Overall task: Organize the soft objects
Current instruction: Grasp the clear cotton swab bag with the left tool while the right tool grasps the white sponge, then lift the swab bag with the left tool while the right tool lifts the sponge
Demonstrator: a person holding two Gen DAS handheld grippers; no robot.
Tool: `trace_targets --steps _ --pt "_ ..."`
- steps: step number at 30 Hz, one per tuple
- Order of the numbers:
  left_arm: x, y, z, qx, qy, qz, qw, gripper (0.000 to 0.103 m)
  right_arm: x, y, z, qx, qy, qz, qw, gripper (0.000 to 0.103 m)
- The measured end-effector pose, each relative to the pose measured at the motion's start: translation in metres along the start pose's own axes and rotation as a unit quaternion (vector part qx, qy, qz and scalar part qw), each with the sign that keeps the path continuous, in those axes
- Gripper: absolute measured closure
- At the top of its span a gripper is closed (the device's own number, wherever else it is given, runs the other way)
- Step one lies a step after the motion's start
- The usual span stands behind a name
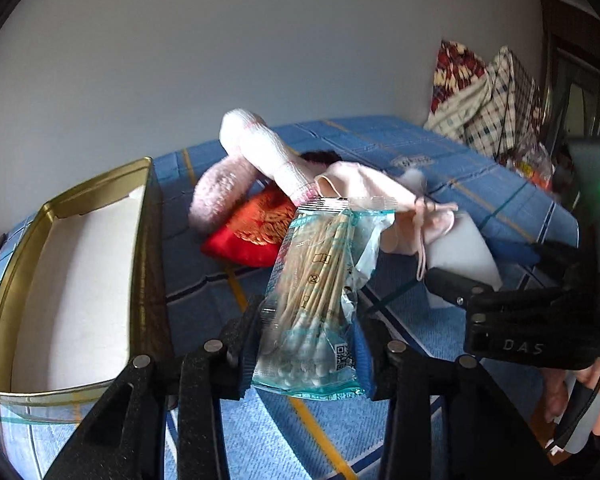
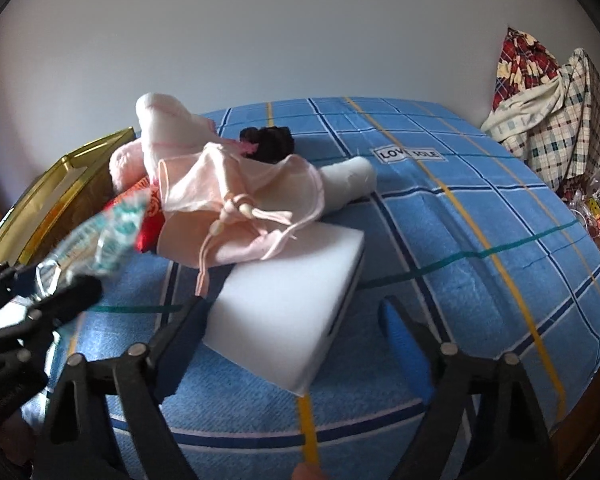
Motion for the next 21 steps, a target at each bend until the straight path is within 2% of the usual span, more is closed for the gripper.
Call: trace_targets --steps 5,14,21 --pt "-0.005 -0.010 -0.006 0.008 -0.017 0.029 0.9994 0.061 0.004 0.004 -0.007 -0.014 -0.012 -0.011 1.000 0.035" --pt "-0.013 -0.023 -0.014 0.005 -0.039 0.071 0.9967 0.061 0.004 -0.002 -0.003 -0.028 0.002 -0.001 1.000 0.042" --pt "-0.017 -0.025 -0.022 0.000 -0.061 0.085 0.9945 0.061 -0.001 -0.017 0.014 -0.018 0.022 0.033 0.999 0.043"
Point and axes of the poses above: each gripper's, at about its wrist camera, not at the fingertips, and y roughly the way its jaws point, z to its right, x to its underside, the point moved 10 cm from there along y, roughly the way its jaws point, and after that the axes turned 5 degrees about -z, right-handed, at the moved point
